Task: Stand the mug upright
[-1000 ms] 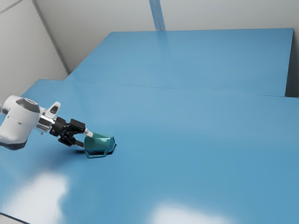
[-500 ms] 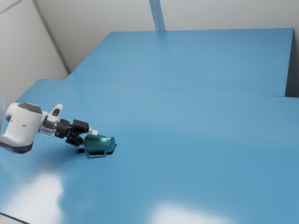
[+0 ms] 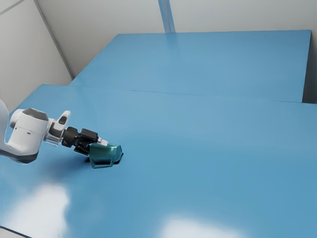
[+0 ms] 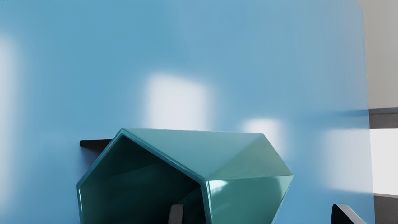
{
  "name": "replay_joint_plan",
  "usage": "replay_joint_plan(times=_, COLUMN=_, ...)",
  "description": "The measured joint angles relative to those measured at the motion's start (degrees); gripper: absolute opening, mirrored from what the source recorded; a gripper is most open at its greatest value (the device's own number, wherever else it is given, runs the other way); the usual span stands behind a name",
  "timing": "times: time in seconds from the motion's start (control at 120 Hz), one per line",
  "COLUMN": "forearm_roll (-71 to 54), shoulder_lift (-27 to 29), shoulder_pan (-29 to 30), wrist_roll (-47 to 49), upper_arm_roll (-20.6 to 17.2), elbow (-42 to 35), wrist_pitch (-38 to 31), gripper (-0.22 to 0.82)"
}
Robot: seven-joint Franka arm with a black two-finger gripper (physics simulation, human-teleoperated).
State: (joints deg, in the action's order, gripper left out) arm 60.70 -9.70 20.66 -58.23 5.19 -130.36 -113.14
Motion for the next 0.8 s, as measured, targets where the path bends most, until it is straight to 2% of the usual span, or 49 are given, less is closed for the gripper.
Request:
replay_joint_plan(times=0.333, forearm_roll=0.0, shoulder_lift=0.3, shoulder_pan=0.0, wrist_roll=-0.9, upper_arm_roll=0.0, elbow=0.2, wrist_pitch=-0.3, gripper=0.06)
replay_joint_plan(times=0.408, forearm_roll=0.0, shoulder_lift=0.5, shoulder_pan=0.0, wrist_roll=-1.0, upper_arm_roll=0.0, elbow=0.2, wrist_pitch=-0.4, gripper=-0.01)
replay_joint_plan(times=0.658, forearm_roll=-0.3, shoulder_lift=3.7, shoulder_pan=-1.6, wrist_roll=-1.2, upper_arm_roll=0.0, elbow=0.0, wrist_pitch=-0.7, gripper=-0.13)
replay_joint_plan(times=0.8, forearm_roll=-0.8, shoulder_lift=6.2, shoulder_pan=-4.0, wrist_roll=-1.0, upper_arm_roll=0.0, elbow=0.0, wrist_pitch=-0.9, gripper=-0.14)
